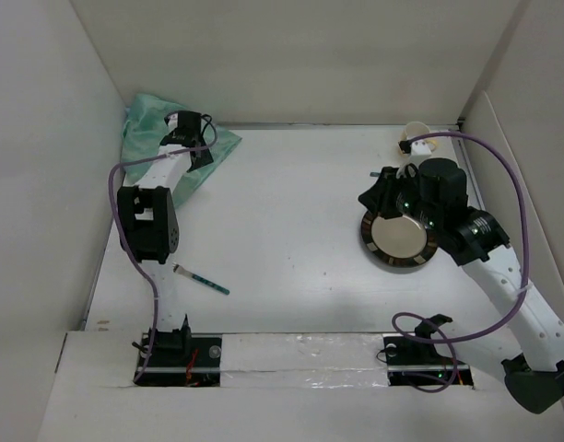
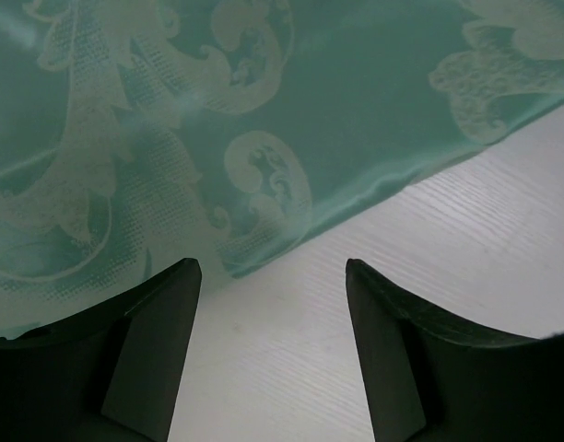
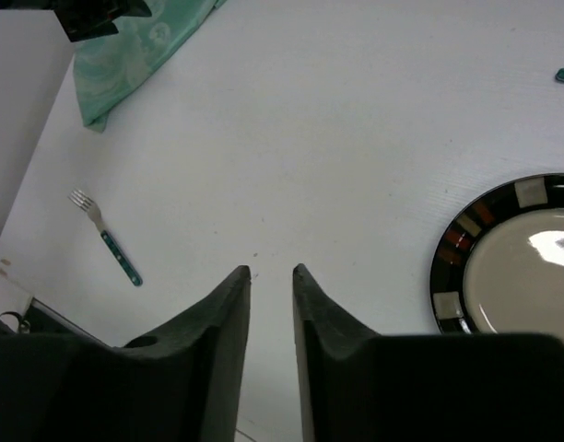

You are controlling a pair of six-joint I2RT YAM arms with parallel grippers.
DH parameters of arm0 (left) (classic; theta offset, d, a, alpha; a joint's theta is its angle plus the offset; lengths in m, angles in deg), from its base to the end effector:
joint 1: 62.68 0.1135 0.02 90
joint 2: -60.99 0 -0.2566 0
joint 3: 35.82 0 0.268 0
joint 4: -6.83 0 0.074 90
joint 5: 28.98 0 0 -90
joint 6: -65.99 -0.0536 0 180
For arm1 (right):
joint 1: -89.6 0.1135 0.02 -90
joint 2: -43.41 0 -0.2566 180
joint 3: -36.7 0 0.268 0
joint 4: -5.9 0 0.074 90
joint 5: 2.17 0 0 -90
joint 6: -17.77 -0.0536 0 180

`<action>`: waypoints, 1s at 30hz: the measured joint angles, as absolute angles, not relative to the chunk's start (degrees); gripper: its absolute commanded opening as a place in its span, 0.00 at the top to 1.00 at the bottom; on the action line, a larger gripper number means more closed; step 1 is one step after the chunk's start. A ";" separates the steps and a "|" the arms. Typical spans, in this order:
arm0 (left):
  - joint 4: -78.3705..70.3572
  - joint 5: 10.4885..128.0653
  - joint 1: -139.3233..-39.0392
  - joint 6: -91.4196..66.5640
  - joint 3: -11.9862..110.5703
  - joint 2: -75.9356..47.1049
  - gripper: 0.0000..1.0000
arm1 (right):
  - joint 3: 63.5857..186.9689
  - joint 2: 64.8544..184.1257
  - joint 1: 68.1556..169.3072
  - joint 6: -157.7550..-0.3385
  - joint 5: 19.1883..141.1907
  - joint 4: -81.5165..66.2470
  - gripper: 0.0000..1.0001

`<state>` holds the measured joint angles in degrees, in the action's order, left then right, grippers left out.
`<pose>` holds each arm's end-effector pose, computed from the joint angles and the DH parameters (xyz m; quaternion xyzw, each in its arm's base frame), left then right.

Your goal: Set the dinner table for one person

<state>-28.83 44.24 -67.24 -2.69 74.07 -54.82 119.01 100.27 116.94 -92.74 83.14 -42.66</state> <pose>0.4917 -0.0237 0.2337 -0.1907 0.8839 0.0389 0.4252 0.2102 0.1136 0.3935 -0.0722 0.8309 0.2545 0.4895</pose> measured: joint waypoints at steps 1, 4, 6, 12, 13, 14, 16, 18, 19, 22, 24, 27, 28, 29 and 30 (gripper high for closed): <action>-29.25 44.39 -66.67 -2.47 74.27 -56.09 0.38 | 118.87 100.44 116.91 -92.70 82.73 -42.61 0.61; -30.03 44.46 -65.49 -2.14 75.29 -59.60 0.37 | 118.55 100.79 116.67 -92.59 81.61 -42.57 0.56; -30.49 44.35 -65.05 -2.01 76.74 -62.10 0.37 | 118.53 101.25 116.65 -92.55 80.98 -42.57 0.56; -32.15 44.81 -65.29 -2.03 84.69 -70.27 0.39 | 118.48 102.89 116.67 -92.57 78.88 -42.57 0.55; -32.50 45.11 -65.36 -2.01 86.18 -71.58 0.39 | 118.48 103.09 116.81 -92.59 78.73 -42.57 0.55; -32.85 45.68 -65.36 -1.99 87.66 -72.81 0.42 | 118.46 103.29 117.00 -92.61 78.64 -42.57 0.55; -32.90 46.99 -65.36 -1.68 89.76 -74.21 0.49 | 118.46 103.59 117.44 -92.77 78.55 -42.57 0.55; -32.94 48.63 -65.36 -1.33 90.59 -74.71 0.77 | 118.46 103.92 117.88 -92.85 78.57 -42.52 0.55; -32.83 49.62 -65.36 -1.40 90.75 -74.82 0.84 | 118.46 104.16 118.12 -92.99 78.62 -42.52 0.55; -32.55 52.04 -65.73 -1.99 90.92 -74.99 1.00 | 118.46 104.77 118.31 -93.03 78.84 -42.44 0.55; -32.42 52.61 -67.04 -2.82 90.96 -75.01 1.00 | 118.48 105.34 118.47 -93.05 79.14 -42.24 0.55; -31.98 53.31 -71.70 -4.78 90.83 -75.01 1.00 | 118.96 106.81 118.51 -93.07 79.69 -41.91 0.55; -31.52 53.73 -74.15 -5.44 90.46 -74.99 1.00 | 119.29 107.44 118.53 -93.07 79.89 -41.74 0.55; -30.99 54.01 -76.31 -6.16 90.13 -74.88 1.00 | 119.60 108.03 118.53 -93.09 80.06 -41.50 0.55; -30.49 54.43 -78.84 -7.06 89.68 -74.66 1.00 | 119.99 108.62 118.53 -93.12 80.30 -41.26 0.55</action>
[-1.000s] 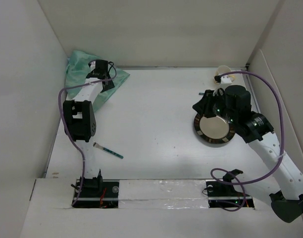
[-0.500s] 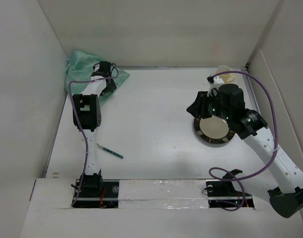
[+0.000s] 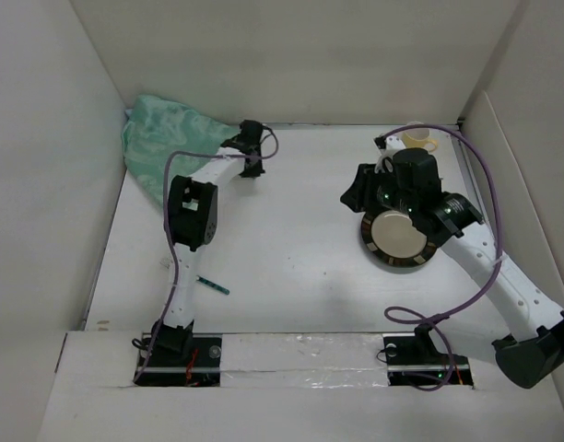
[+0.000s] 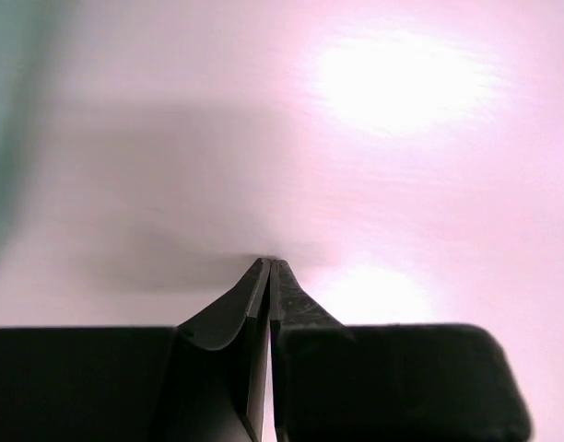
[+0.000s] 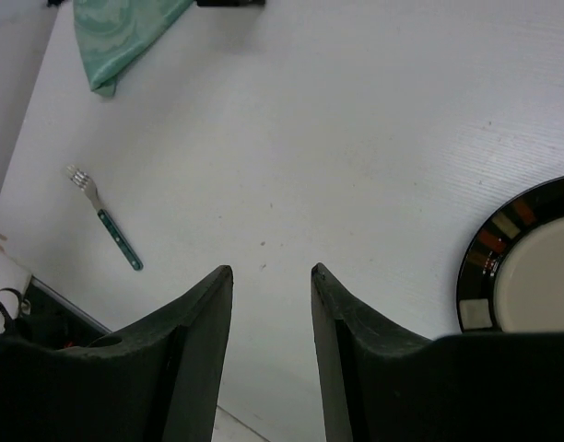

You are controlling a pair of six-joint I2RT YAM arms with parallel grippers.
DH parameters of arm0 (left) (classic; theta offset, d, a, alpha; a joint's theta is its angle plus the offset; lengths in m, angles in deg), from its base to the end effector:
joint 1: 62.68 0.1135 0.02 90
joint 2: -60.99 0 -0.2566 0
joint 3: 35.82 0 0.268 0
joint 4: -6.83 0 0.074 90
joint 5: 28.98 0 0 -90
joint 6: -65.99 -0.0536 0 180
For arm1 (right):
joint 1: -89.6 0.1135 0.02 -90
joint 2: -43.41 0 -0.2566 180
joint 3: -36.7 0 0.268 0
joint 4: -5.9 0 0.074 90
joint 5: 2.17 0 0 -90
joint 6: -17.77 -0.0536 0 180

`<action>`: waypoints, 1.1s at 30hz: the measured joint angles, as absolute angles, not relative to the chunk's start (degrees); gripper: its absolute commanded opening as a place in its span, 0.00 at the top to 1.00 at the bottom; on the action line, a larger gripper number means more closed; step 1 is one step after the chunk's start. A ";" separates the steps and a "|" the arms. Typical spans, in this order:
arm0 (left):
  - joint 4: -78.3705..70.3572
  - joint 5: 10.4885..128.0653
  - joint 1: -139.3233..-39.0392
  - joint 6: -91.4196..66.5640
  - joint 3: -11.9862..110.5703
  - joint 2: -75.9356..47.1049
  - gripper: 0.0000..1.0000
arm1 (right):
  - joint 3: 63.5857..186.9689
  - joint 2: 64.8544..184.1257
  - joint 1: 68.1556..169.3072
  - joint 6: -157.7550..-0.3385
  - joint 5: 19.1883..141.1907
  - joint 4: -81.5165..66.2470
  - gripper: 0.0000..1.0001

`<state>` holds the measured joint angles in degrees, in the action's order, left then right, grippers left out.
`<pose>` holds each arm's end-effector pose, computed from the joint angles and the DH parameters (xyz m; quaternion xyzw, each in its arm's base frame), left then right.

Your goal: Set the dinner table for one person

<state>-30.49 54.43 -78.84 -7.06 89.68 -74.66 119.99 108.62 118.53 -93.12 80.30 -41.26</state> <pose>0.5332 -0.1481 0.1519 -0.0273 0.9302 -0.0518 0.3623 0.2402 0.1408 0.3678 -0.0935 0.8557 0.2644 0.4349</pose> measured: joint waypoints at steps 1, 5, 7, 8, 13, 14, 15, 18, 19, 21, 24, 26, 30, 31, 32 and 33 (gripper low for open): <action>-29.86 54.86 -81.42 -7.73 88.84 -74.25 1.00 | 120.34 109.14 118.53 -93.14 80.48 -41.08 0.55; -28.35 57.14 -90.43 -10.88 82.53 -70.45 1.00 | 121.04 110.54 118.53 -93.20 81.00 -39.90 0.54; -28.85 58.01 -93.69 -11.89 79.31 -68.30 1.00 | 121.06 110.89 118.51 -93.20 81.15 -39.33 0.55; -27.98 58.01 -94.67 -11.73 77.33 -66.93 0.93 | 121.06 111.05 118.51 -93.18 81.11 -39.14 0.55; -28.70 55.65 -92.53 -8.63 69.09 -59.52 0.50 | 121.13 112.29 118.47 -93.20 79.95 -37.91 0.55; -28.70 54.38 -90.89 -8.13 69.68 -58.95 0.48 | 121.13 112.44 118.47 -93.20 79.80 -37.85 0.54; -29.27 53.03 -89.03 -7.56 71.47 -58.82 0.46 | 121.13 112.44 118.47 -93.20 79.62 -37.87 0.54; -30.54 48.20 -83.89 -7.14 80.60 -60.94 0.44 | 121.13 112.12 118.49 -93.23 79.32 -37.65 0.54; -30.80 46.62 -82.21 -7.14 84.74 -62.60 0.43 | 121.13 111.88 118.51 -93.23 79.23 -37.65 0.54; -30.97 44.04 -79.39 -7.19 92.54 -66.53 0.43 | 121.10 111.15 118.53 -93.27 79.16 -37.58 0.54; -31.50 42.10 -77.29 -7.19 98.20 -70.95 0.43 | 121.04 109.73 118.53 -93.44 79.16 -37.58 0.54; -32.42 41.75 -76.00 -7.76 100.65 -75.95 0.43 | 121.04 109.03 118.53 -93.51 79.16 -37.61 0.54; -32.92 41.46 -76.22 -9.37 101.70 -81.77 0.43 | 121.04 108.58 118.53 -93.73 79.19 -37.65 0.53; -32.55 42.01 -76.46 -9.59 102.35 -81.75 0.45 | 121.04 108.60 118.58 -93.95 79.19 -37.74 0.53; -32.17 41.90 -76.51 -9.99 102.59 -81.75 0.47 | 121.04 108.66 118.58 -94.10 79.21 -37.82 0.54; -32.17 42.23 -76.57 -10.27 102.66 -81.79 0.49 | 121.04 108.68 118.60 -94.21 79.23 -37.87 0.54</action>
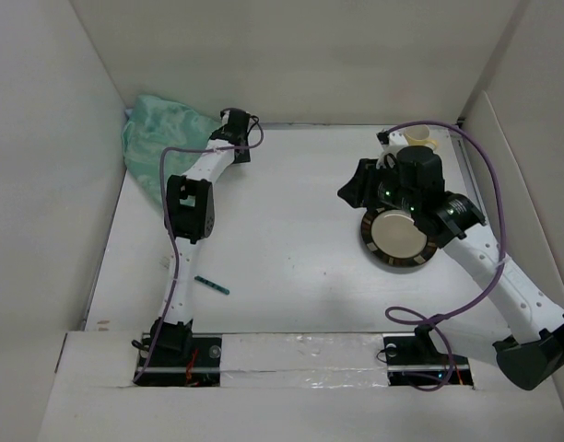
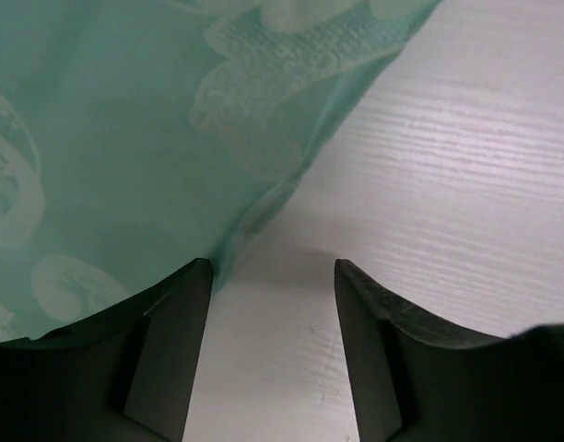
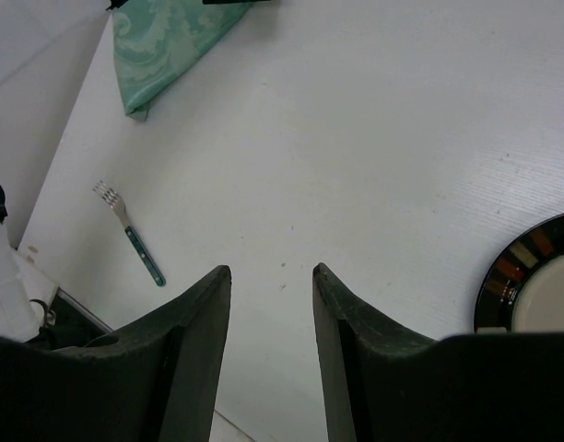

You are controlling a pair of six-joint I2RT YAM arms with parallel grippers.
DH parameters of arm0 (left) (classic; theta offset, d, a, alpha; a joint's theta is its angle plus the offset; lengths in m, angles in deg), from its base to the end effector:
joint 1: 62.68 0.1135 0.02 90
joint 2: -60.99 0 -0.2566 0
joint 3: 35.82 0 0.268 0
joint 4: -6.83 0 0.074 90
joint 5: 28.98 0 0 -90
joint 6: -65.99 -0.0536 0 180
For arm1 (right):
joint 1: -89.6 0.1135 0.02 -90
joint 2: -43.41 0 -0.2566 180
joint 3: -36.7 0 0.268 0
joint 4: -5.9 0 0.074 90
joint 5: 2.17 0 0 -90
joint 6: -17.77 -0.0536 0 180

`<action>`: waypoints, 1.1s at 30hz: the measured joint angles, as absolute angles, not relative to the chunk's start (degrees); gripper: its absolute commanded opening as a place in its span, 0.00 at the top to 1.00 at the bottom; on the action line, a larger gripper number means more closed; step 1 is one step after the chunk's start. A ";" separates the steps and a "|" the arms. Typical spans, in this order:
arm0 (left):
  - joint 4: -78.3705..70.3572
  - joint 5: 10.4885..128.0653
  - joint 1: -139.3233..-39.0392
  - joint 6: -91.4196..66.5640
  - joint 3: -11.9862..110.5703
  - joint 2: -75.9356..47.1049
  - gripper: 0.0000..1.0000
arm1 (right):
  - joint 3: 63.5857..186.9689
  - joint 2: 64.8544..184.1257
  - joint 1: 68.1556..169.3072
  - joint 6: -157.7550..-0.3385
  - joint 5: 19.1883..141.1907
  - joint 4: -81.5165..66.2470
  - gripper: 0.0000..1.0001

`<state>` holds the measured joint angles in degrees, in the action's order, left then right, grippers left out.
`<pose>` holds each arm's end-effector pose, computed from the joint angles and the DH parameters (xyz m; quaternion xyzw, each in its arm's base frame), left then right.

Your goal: Set the dinner table for one person

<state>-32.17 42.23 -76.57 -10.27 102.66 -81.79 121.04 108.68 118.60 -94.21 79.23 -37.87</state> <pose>0.5695 -0.1230 0.1631 -0.0635 0.9059 0.0522 0.4155 0.2422 0.1434 0.3811 -0.0918 0.8356 0.2885 0.4585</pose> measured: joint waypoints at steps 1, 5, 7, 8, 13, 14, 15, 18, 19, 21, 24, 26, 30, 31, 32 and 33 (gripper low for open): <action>-32.57 42.43 -76.75 -10.45 102.68 -82.07 0.52 | 121.04 108.73 118.73 -94.36 79.27 -37.87 0.53; -34.32 43.10 -76.57 -10.51 105.41 -83.89 0.66 | 121.04 108.95 119.34 -94.73 79.71 -37.89 0.53; -34.40 43.48 -76.09 -10.49 106.59 -84.67 0.67 | 121.04 109.19 119.34 -94.78 80.02 -37.91 0.53; -34.51 43.56 -75.83 -10.47 106.72 -84.76 0.66 | 121.06 109.38 119.34 -94.78 80.17 -37.91 0.53; -35.76 42.80 -74.76 -10.31 107.51 -84.96 0.52 | 121.06 109.93 119.34 -94.78 80.54 -38.00 0.53; -35.91 42.38 -74.60 -10.29 107.69 -85.09 0.52 | 121.06 109.93 119.34 -94.78 80.56 -38.00 0.53; -35.89 42.03 -74.54 -10.29 107.75 -85.11 0.53 | 121.06 109.93 119.34 -94.78 80.56 -37.98 0.53; -35.98 41.73 -74.32 -10.69 107.79 -85.22 0.90 | 121.06 109.93 119.34 -94.78 80.56 -38.04 0.53; -36.00 41.73 -74.30 -11.04 107.90 -85.31 0.91 | 121.06 109.93 119.34 -94.78 80.56 -38.04 0.53; -36.11 41.84 -74.30 -11.43 108.17 -85.48 1.00 | 121.06 109.93 119.34 -94.78 80.56 -38.09 0.53; -36.24 42.23 -74.39 -11.80 108.08 -85.55 1.00 | 121.06 109.93 119.34 -94.78 80.56 -38.11 0.53; -35.48 42.67 -74.67 -11.95 107.44 -85.40 1.00 | 121.06 109.93 119.34 -94.78 80.56 -38.11 0.53; -31.17 43.91 -76.88 -13.68 99.82 -81.13 1.00 | 121.06 109.93 119.34 -94.93 80.61 -38.02 0.53; -30.32 44.46 -78.25 -14.31 97.15 -79.58 1.00 | 121.06 109.93 119.34 -95.02 80.80 -37.98 0.53; -29.86 45.11 -79.98 -15.06 94.75 -78.07 1.00 | 121.04 109.93 119.34 -95.15 81.09 -37.96 0.53; -28.96 45.90 -82.10 -16.00 92.21 -76.43 1.00 | 121.04 109.93 119.34 -95.26 81.48 -37.91 0.53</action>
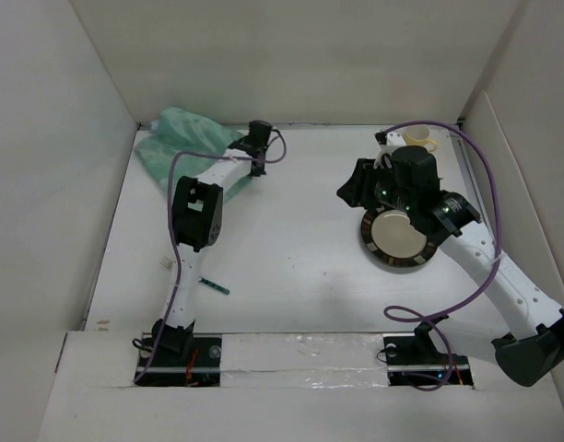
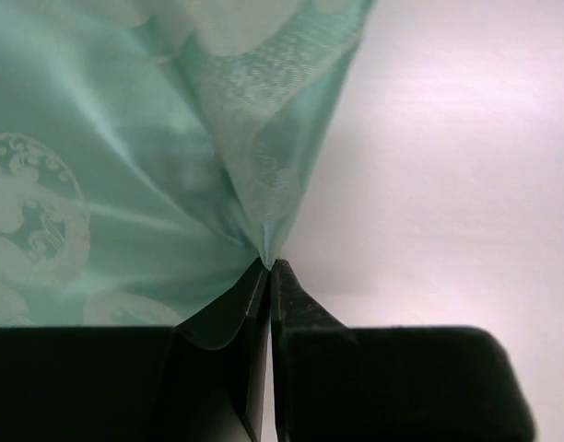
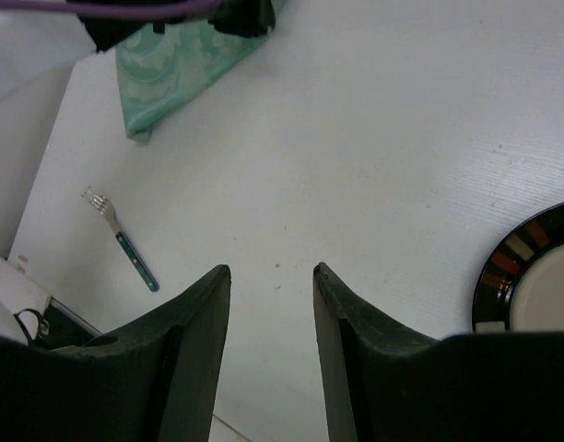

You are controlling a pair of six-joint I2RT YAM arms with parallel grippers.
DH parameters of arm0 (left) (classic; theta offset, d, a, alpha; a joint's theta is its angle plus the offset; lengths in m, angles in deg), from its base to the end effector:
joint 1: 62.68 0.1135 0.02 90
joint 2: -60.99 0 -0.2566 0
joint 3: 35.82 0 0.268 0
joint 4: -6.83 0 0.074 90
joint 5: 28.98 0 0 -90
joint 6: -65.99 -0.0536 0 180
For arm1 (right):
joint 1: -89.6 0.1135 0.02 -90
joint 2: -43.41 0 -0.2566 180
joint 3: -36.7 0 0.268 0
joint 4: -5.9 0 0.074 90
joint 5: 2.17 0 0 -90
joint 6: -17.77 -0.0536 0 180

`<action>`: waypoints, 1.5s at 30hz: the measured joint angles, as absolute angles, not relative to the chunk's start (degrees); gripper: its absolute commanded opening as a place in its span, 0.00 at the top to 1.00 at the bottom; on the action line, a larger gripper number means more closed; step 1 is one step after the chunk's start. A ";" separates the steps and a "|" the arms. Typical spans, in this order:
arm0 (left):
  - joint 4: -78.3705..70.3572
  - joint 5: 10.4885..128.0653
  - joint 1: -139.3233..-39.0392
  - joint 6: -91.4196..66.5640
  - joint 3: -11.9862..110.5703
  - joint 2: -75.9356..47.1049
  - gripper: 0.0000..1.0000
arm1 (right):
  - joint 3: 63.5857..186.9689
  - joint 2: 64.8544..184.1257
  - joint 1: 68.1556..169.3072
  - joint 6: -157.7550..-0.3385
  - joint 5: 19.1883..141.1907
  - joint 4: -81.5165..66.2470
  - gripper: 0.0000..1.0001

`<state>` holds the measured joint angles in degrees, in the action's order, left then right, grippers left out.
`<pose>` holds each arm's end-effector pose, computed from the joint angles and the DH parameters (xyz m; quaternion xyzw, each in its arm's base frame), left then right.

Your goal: Set the dinner table for one person

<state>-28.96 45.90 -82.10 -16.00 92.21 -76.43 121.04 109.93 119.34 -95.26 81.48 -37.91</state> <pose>0.5347 -0.1737 0.1542 0.0412 0.9169 0.0286 0.3960 0.2465 0.1477 0.3751 -0.0789 0.8435 0.2772 0.4532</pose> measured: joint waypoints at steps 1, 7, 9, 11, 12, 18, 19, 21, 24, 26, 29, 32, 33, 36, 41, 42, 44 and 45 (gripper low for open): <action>-27.87 46.73 -84.86 -16.98 88.98 -74.45 1.00 | 120.95 109.91 119.32 -95.50 81.90 -37.85 0.54; -25.25 52.09 -99.67 -21.46 74.59 -62.66 0.77 | 118.39 109.34 118.88 -96.90 84.26 -37.41 0.53; -25.66 52.00 -101.79 -22.18 70.79 -58.77 0.59 | 116.95 109.01 118.60 -97.49 84.67 -37.48 0.53; -26.40 50.75 -101.64 -21.55 67.80 -55.45 0.45 | 116.06 108.88 118.27 -97.77 84.91 -37.52 0.53; -26.62 49.77 -101.07 -20.22 66.11 -53.57 0.44 | 115.62 108.82 118.12 -97.90 84.96 -37.43 0.54; -27.02 46.60 -94.78 -6.75 51.58 -36.06 0.44 | 112.93 108.55 118.07 -98.58 85.09 -36.25 1.00; -26.84 46.67 -93.53 -3.87 48.39 -32.02 0.44 | 112.32 108.62 117.96 -98.86 85.09 -36.12 1.00; -26.67 46.89 -91.78 1.62 42.60 -24.13 0.44 | 110.96 109.03 117.68 -99.50 85.07 -35.42 1.00; -26.47 47.67 -91.46 9.09 35.01 -14.36 0.32 | 109.78 111.42 117.11 -100.59 84.48 -33.67 0.87; -26.97 48.20 -91.52 13.36 31.01 -10.01 0.32 | 109.76 114.15 116.94 -101.16 83.99 -32.47 0.78; -27.41 49.84 -91.41 19.87 25.79 -5.88 0.32 | 109.76 117.69 116.87 -101.71 83.30 -31.05 0.65; -28.50 51.63 -91.30 27.59 20.52 -2.58 0.34 | 109.74 119.35 116.74 -102.06 82.60 -30.07 0.62; -28.72 51.93 -91.13 30.25 18.90 -1.51 0.34 | 109.70 119.39 116.74 -102.17 82.40 -29.74 0.62; -29.73 51.96 -90.89 37.75 15.41 0.87 0.35 | 109.54 119.05 117.22 -102.47 82.05 -28.51 0.61; -28.81 50.36 -90.67 47.06 14.31 0.22 0.35 | 108.49 118.11 118.40 -102.54 81.81 -27.97 0.60; -28.24 50.10 -90.67 48.37 14.18 -0.35 0.35 | 108.36 118.00 118.58 -102.56 81.81 -27.97 0.60; -26.95 49.75 -90.67 51.15 13.79 -2.38 0.35 | 108.23 117.80 118.58 -102.60 81.83 -27.97 0.58; -26.34 49.68 -90.67 52.13 13.55 -3.41 0.35 | 108.17 117.67 118.58 -102.65 81.85 -27.99 0.58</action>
<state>-26.34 49.68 -90.67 52.13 13.55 -3.41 108.17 117.67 118.58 -102.65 81.85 -27.99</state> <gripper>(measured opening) 0.653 0.413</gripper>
